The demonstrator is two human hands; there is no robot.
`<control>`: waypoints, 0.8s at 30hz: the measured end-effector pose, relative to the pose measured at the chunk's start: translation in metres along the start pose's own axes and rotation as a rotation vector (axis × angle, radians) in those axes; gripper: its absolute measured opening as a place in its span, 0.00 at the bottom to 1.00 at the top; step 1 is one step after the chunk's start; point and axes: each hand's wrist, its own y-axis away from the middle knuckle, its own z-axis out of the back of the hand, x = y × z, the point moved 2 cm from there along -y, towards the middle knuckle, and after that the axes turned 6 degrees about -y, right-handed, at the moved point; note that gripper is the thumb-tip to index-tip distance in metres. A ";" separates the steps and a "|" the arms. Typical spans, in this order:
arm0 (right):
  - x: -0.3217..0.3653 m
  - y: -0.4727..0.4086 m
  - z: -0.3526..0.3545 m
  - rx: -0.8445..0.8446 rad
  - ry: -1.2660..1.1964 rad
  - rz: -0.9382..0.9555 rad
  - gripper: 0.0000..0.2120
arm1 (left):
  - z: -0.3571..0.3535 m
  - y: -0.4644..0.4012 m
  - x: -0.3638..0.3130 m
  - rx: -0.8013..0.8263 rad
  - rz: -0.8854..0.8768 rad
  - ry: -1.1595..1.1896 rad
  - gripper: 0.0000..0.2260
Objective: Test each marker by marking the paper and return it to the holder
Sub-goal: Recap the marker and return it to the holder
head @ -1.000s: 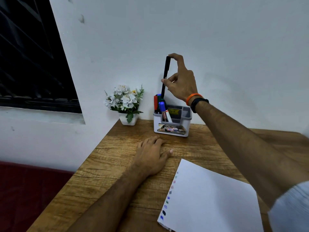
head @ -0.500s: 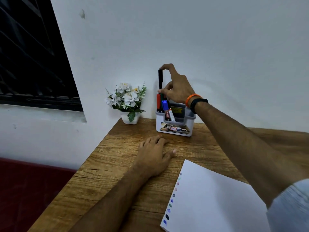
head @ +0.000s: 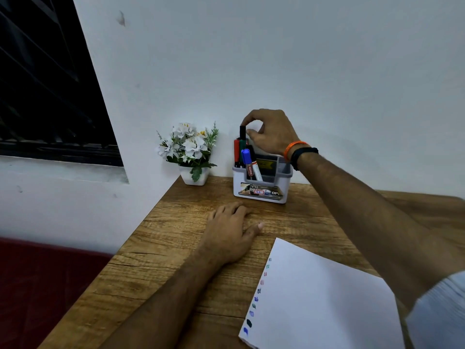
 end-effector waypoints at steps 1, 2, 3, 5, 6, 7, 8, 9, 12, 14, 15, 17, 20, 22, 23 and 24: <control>0.000 -0.001 0.001 -0.003 -0.018 0.003 0.08 | 0.000 0.000 0.000 0.000 0.000 0.000 0.26; 0.001 -0.003 0.001 -0.010 -0.035 0.005 0.07 | 0.000 0.000 0.000 0.000 0.000 -0.001 0.26; 0.001 -0.004 0.001 -0.024 -0.045 0.006 0.06 | 0.001 0.000 0.000 0.002 0.000 -0.001 0.26; 0.001 -0.005 0.001 -0.057 -0.055 0.018 0.06 | 0.001 0.000 0.000 0.007 0.000 0.000 0.26; 0.001 -0.005 0.001 -0.068 -0.054 0.028 0.06 | 0.001 0.000 0.000 0.006 0.000 -0.001 0.26; 0.000 -0.005 0.001 -0.070 -0.047 0.033 0.07 | 0.000 0.000 0.000 0.004 -0.001 -0.001 0.26; -0.001 -0.005 0.000 -0.063 -0.037 0.031 0.07 | 0.000 0.000 0.001 0.001 -0.002 -0.002 0.26; -0.002 -0.005 -0.001 -0.052 -0.032 0.022 0.07 | -0.001 0.000 0.001 -0.003 -0.003 -0.004 0.26; -0.003 -0.002 -0.002 0.003 -0.032 -0.021 0.07 | -0.002 0.000 0.002 -0.009 -0.007 -0.002 0.27; -0.002 0.003 -0.006 0.093 -0.004 -0.047 0.09 | -0.001 0.000 0.002 -0.011 -0.010 0.000 0.27; -0.002 0.006 -0.007 0.128 -0.003 -0.061 0.10 | -0.001 0.000 0.002 -0.011 -0.011 0.000 0.27; -0.003 0.009 -0.007 0.137 -0.016 -0.090 0.10 | -0.001 0.000 0.002 -0.015 -0.012 0.001 0.27; -0.004 0.011 -0.003 0.110 -0.026 -0.121 0.09 | -0.001 0.001 0.001 -0.016 -0.012 0.004 0.27; -0.004 0.011 -0.002 0.099 -0.030 -0.124 0.09 | 0.000 0.001 0.001 -0.010 -0.007 0.000 0.26; -0.004 0.012 -0.001 0.095 -0.032 -0.123 0.09 | 0.000 0.000 0.001 -0.005 -0.006 -0.001 0.26; -0.004 0.013 -0.002 0.093 -0.037 -0.125 0.09 | 0.000 0.000 0.001 -0.002 -0.005 -0.002 0.26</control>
